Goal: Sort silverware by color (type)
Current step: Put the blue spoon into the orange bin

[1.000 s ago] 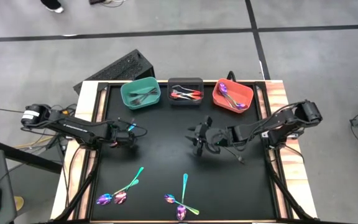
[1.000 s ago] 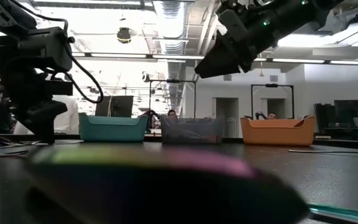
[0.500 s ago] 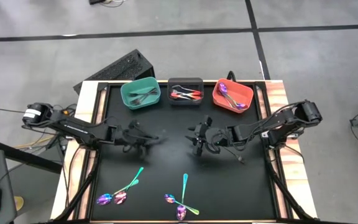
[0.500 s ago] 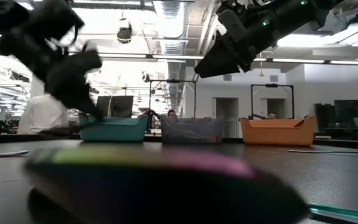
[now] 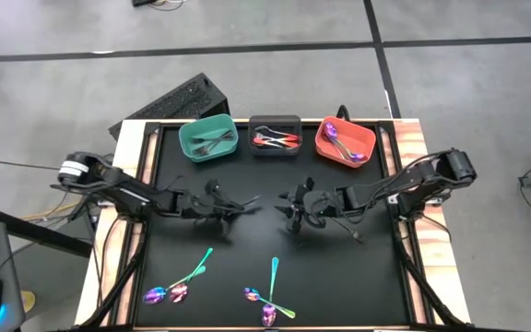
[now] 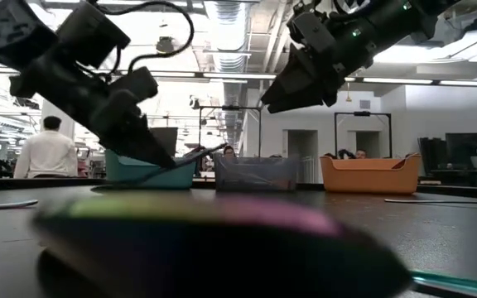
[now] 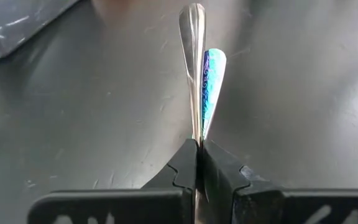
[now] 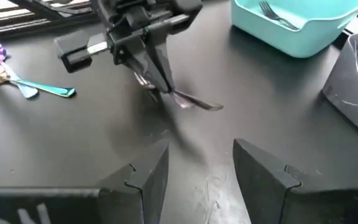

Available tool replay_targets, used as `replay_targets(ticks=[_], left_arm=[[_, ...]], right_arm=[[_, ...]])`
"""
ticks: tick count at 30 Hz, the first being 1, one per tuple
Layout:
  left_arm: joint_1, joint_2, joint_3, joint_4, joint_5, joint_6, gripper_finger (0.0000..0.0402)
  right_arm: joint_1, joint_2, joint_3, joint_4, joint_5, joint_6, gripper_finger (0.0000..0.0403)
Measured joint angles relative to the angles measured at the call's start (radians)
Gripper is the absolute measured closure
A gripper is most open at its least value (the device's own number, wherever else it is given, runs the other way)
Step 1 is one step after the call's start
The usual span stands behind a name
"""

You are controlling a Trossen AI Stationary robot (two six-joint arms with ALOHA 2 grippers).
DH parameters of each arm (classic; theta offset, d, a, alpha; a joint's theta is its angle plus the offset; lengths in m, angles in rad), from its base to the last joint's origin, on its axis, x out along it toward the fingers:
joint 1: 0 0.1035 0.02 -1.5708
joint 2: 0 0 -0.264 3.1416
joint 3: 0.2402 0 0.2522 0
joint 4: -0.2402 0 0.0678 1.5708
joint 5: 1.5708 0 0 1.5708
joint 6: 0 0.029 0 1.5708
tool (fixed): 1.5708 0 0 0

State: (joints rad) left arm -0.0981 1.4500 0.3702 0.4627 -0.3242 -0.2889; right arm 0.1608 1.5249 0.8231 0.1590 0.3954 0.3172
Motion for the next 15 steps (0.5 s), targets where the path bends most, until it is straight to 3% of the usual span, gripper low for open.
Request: replay_targets(ticks=[4,9,15], left_arm=[[0.000,0.061,0.004,0.092,-0.001,0.018,0.0394],[0.000,0.072,0.053,0.096,-0.030,0.042,0.0386],[-0.019,0.066,0.098,0.067,-0.054,0.064,0.0322]], right_arm=[[-0.002,-0.003,0.000,-0.016,0.001,-0.009,0.0207],[-0.007,-0.003,0.000,-0.057,0.001,-0.023,0.0207],[-0.007,-0.003,0.000,-0.071,0.001,0.059,0.0207]])
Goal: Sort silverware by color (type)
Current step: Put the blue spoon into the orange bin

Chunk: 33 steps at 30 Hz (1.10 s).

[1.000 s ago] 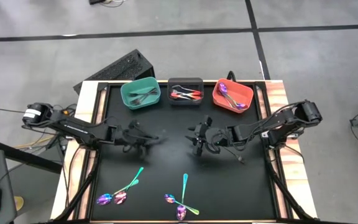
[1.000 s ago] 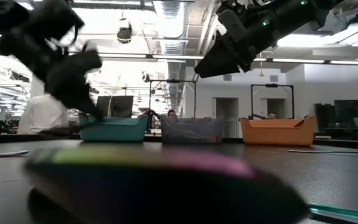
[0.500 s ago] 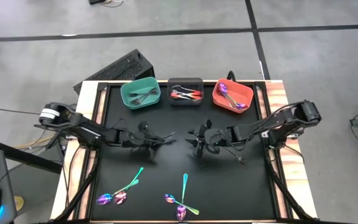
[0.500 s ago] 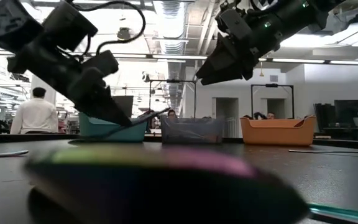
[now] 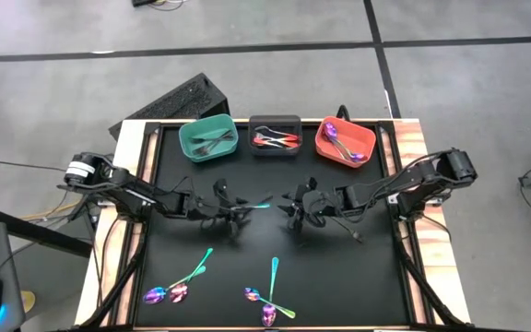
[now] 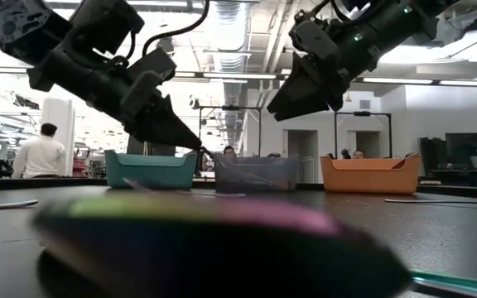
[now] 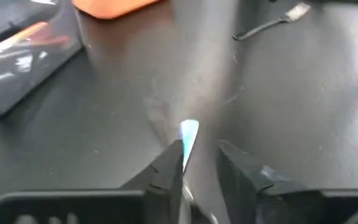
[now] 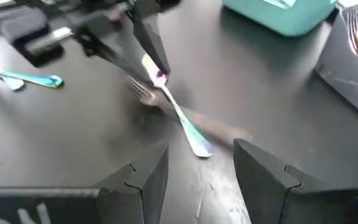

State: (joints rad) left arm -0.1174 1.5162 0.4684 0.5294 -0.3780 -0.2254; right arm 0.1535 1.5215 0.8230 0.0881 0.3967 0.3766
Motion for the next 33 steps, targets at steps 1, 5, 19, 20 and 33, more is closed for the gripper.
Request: replay_targets(ticks=[1,5,19,20,33], left_arm=[[-0.005,0.000,0.005,-0.015,0.000,-0.004,0.0308],[-0.020,0.000,0.012,-0.072,-0.018,-0.032,0.0257],[-0.021,-0.111,0.012,-0.426,-0.180,-0.236,0.0218],[-0.022,-0.141,0.012,-0.463,-0.186,-0.241,0.0218],[-0.074,-0.472,0.012,-0.718,-0.382,-0.250,0.0219]], right_arm=[[0.001,0.000,0.000,-0.015,0.002,0.006,0.0207],[0.000,0.028,0.000,-0.089,0.054,0.008,0.0207],[-0.185,0.364,0.193,0.247,-0.244,-0.178,0.0207],[-0.188,0.392,0.231,0.231,-0.251,-0.197,0.0207],[-0.190,0.690,0.642,-0.147,-0.270,-0.270,0.0226]])
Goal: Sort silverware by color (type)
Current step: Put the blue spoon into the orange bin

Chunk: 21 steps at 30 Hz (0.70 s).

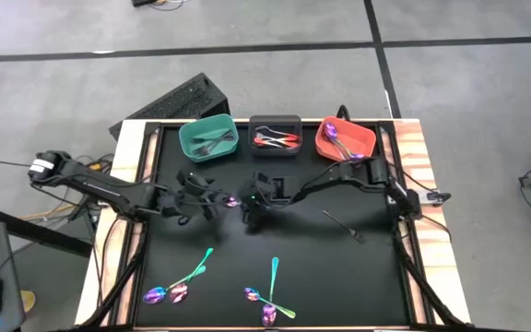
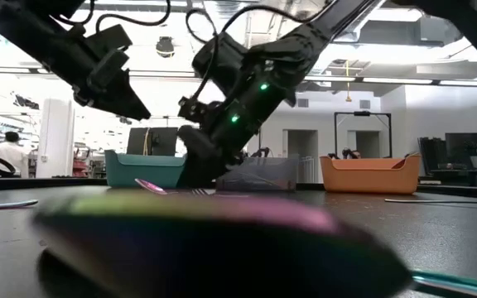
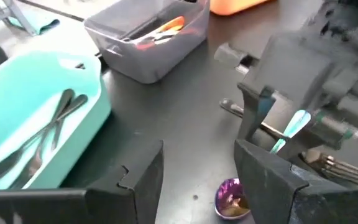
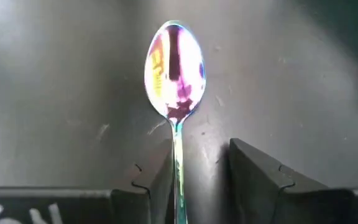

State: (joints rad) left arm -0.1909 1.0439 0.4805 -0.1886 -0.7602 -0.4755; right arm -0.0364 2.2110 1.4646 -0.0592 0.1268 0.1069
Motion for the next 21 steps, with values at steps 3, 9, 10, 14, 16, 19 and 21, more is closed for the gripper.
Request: replay_targets(ticks=[3,9,10,14,16,19,21], left_arm=[[0.000,-0.019,0.000,-0.018,-0.013,-0.006,0.0219],[0.000,-0.024,-0.001,-0.025,-0.029,-0.012,0.0219],[0.000,-0.024,-0.001,-0.024,-0.032,-0.013,0.0219],[0.000,-0.024,-0.001,-0.029,-0.056,-0.005,0.0219],[0.000,-0.024,-0.001,-0.046,-0.061,-0.006,0.0219],[0.000,-0.028,-0.001,-0.063,-0.019,-0.009,0.0219],[-0.004,-0.040,-0.002,-0.071,0.007,-0.013,0.0219]], right_arm=[[-0.005,0.025,0.039,-0.067,0.003,0.000,0.0246],[-0.005,0.030,0.045,-0.122,0.007,-0.019,0.0345],[-0.005,0.030,0.045,-0.129,0.007,-0.026,0.0368],[-0.004,0.013,0.042,-0.136,0.001,-0.040,0.0389],[0.004,-0.016,0.038,-0.143,-0.025,-0.042,0.0391],[0.038,-0.091,0.031,-0.146,-0.033,-0.083,0.0397],[0.061,-0.166,0.025,-0.126,-0.037,-0.110,0.0397]])
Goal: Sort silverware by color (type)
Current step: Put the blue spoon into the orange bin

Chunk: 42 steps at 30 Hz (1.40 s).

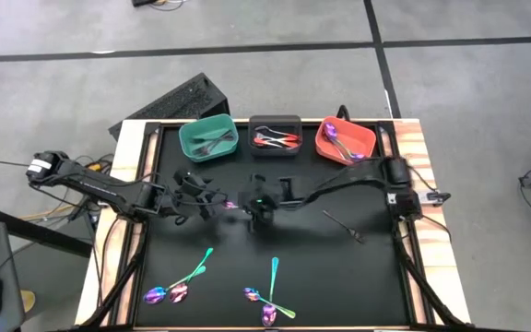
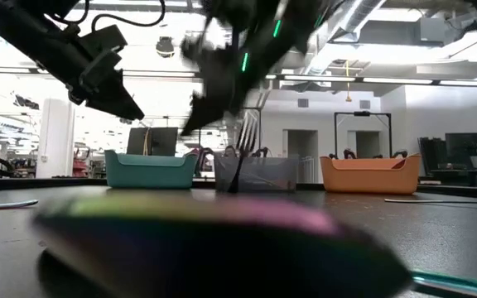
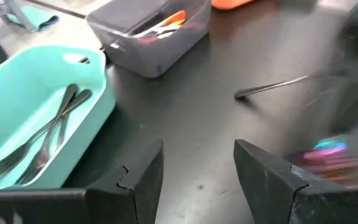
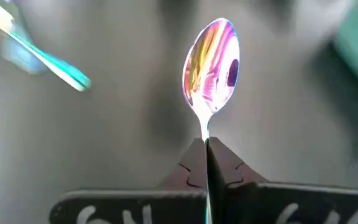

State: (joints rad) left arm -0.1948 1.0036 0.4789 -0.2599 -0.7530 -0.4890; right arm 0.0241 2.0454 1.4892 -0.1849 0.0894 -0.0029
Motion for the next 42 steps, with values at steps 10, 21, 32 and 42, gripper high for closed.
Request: replay_targets(ticks=[10,21,32,42], left_arm=[[-0.035,-0.039,-0.029,-0.088,-0.098,-0.102,0.0219],[-0.035,-0.034,-0.059,-0.076,-0.085,-0.148,0.0219],[-0.035,-0.034,-0.060,-0.066,-0.081,-0.144,0.0219],[-0.029,-0.034,-0.060,-0.047,-0.080,-0.148,0.0219]], right_arm=[[0.005,-0.362,-0.361,0.466,-0.009,0.037,0.0399],[-0.126,-0.653,-0.593,0.136,0.422,0.021,0.0399],[-0.426,-0.709,-0.658,-0.222,0.665,-0.111,0.0400],[-0.618,-0.684,-0.709,-0.216,0.474,-0.140,0.0361]])
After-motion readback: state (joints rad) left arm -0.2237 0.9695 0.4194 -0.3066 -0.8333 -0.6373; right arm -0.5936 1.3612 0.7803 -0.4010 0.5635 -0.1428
